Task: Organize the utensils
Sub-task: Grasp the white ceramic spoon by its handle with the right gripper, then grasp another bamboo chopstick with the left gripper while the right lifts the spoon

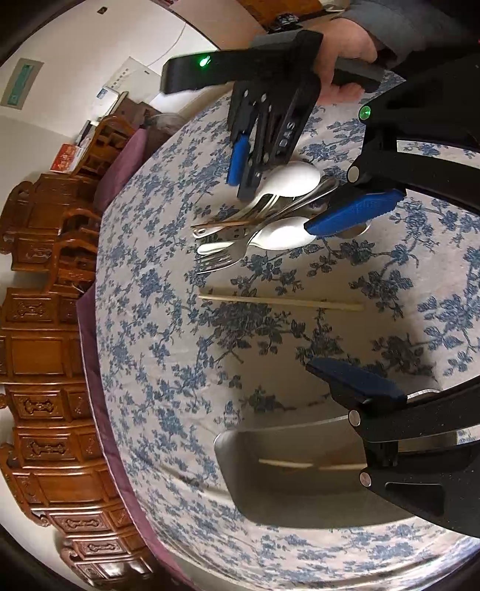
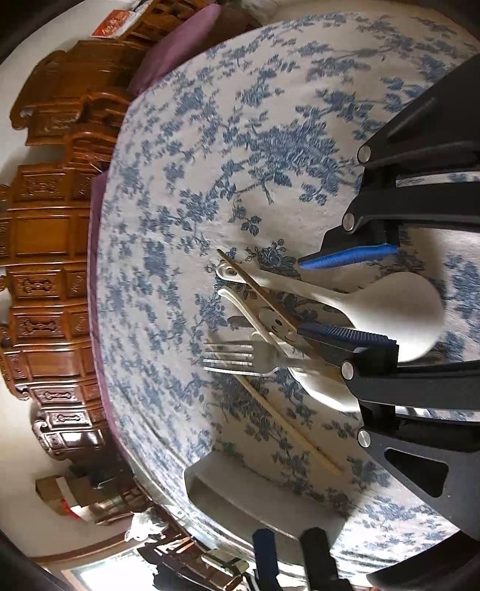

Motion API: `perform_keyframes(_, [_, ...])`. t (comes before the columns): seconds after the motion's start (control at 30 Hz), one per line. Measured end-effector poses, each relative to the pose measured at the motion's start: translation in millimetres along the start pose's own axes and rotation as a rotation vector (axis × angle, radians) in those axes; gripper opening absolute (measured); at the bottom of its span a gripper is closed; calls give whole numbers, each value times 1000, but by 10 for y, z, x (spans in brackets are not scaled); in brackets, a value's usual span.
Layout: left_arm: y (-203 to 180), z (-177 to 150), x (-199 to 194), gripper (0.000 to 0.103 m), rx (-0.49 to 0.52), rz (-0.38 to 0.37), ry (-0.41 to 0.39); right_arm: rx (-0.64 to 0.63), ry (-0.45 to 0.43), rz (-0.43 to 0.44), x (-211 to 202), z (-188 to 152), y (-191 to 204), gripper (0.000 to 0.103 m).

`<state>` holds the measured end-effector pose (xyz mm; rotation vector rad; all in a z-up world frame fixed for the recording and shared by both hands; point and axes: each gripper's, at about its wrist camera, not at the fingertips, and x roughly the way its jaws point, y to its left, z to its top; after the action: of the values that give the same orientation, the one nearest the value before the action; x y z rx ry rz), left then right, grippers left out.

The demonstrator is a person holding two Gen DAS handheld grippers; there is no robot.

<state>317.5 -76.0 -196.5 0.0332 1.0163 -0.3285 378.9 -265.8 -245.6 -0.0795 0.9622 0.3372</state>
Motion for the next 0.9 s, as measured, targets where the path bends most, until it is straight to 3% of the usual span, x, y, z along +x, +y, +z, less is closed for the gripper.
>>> perform_keyframes(0.3, [-56, 13, 189, 66, 1, 9, 29, -10, 82, -13, 247, -16, -40, 33])
perform_keyframes(0.57, [-107, 5, 297, 65, 4, 29, 45, 9, 94, -53, 211, -39, -127, 23])
perform_keyframes(0.67, [-128, 16, 357, 65, 7, 38, 49, 22, 99, -76, 184, -63, -235, 11])
perform_keyframes(0.77, [-130, 55, 444, 65, 5, 42, 59, 29, 97, -66, 168, -87, -292, 11])
perform_keyframes(0.9, [-146, 104, 605, 55, 21, 58, 95, -17, 98, -95, 169, -98, -238, 11])
